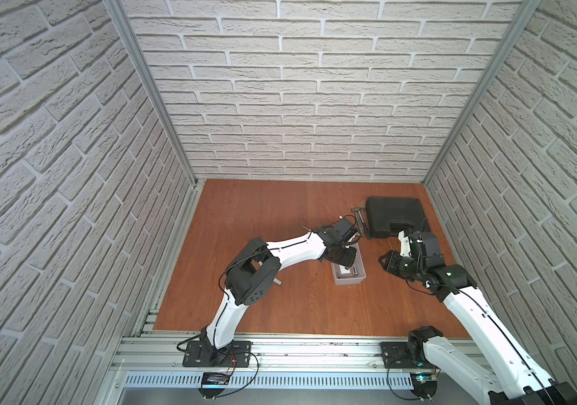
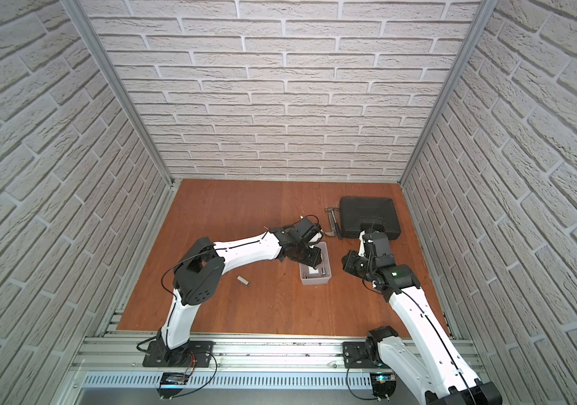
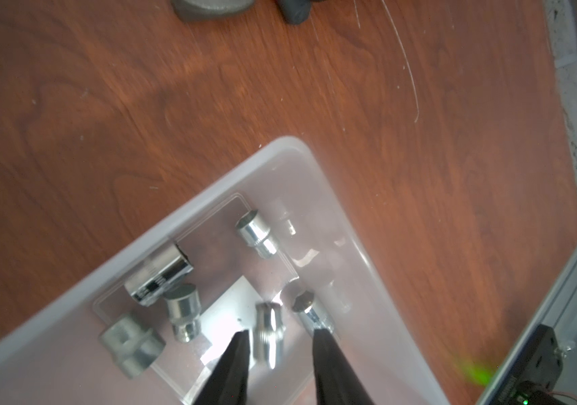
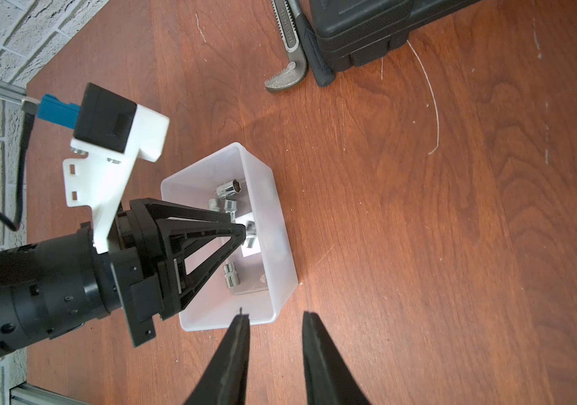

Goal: Put the socket on the desktop into the storage box
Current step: Place the socket head in the storage box, then pick up the socket head at the center of the board.

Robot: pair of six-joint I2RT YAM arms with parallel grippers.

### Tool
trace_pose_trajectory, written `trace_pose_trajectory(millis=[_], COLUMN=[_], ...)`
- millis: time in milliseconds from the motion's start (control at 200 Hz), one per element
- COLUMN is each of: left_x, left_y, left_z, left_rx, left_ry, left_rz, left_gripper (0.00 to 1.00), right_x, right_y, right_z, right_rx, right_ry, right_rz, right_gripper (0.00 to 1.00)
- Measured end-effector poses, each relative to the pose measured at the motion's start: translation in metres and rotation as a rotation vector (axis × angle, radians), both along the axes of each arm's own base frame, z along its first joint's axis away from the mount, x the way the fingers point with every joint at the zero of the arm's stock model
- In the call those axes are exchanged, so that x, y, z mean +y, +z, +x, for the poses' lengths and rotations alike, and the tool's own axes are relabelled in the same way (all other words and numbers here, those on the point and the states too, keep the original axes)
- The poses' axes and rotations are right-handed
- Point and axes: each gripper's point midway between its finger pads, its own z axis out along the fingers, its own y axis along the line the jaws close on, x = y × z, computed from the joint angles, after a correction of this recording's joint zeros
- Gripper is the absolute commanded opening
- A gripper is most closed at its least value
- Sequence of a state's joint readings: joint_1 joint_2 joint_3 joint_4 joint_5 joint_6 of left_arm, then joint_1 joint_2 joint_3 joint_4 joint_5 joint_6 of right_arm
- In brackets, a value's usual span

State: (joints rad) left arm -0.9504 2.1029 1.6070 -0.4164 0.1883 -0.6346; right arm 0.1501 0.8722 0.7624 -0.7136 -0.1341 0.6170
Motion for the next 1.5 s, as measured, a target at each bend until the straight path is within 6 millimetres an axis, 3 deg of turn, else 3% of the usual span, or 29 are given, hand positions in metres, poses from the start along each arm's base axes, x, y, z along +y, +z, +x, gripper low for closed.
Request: trace_pose_trajectory(millis=[190, 420, 600, 715, 840, 1000, 1085, 1265, 1500], left_x=[0.000, 0.011, 0.039, 0.069, 0.110, 0.172, 0.195, 0.202, 0.195], left_y=[0.012, 0.053, 0.096, 0.106, 0.095, 0.051, 0.034, 0.021, -0.007], left_z=[0.001, 0.003, 0.005, 0.007, 0.021, 0.035, 0.035, 0.036, 0.044], left_rx=[-0.022, -0.109, -0.239, -0.292, -0.285, -0.195, -0.145, -0.125, -0.091], left_ry=[-0.002, 0.014, 0.048, 0.099, 0.206, 0.360, 0.406, 0.417, 0.391], left_rz=[-0.018, -0.064, -0.084, -0.071, -0.014, 0.091, 0.144, 0.189, 0.255], left_gripper=[0.44, 0.41, 0.39, 0.39, 0.38, 0.38, 0.38, 0.44, 0.44], right_x=[0.001, 0.004, 0.014, 0.023, 0.032, 0.052, 0.061, 0.074, 0.078], right_y=[0.000, 0.000, 0.002, 0.003, 0.003, 0.002, 0.000, -0.001, 0.000], right_z=[0.001, 0.000, 0.001, 0.005, 0.008, 0.008, 0.007, 0.006, 0.007], right_rx=[-0.003, -0.003, -0.006, -0.010, -0.012, -0.008, -0.002, 0.000, -0.011], right_ry=[0.002, 0.014, 0.051, 0.084, 0.116, 0.181, 0.210, 0.245, 0.252], right_rz=[0.003, 0.016, 0.062, 0.096, 0.114, 0.124, 0.119, 0.110, 0.093], right_gripper=[0.32, 0.32, 0.32, 0.32, 0.32, 0.32, 0.32, 0.33, 0.33])
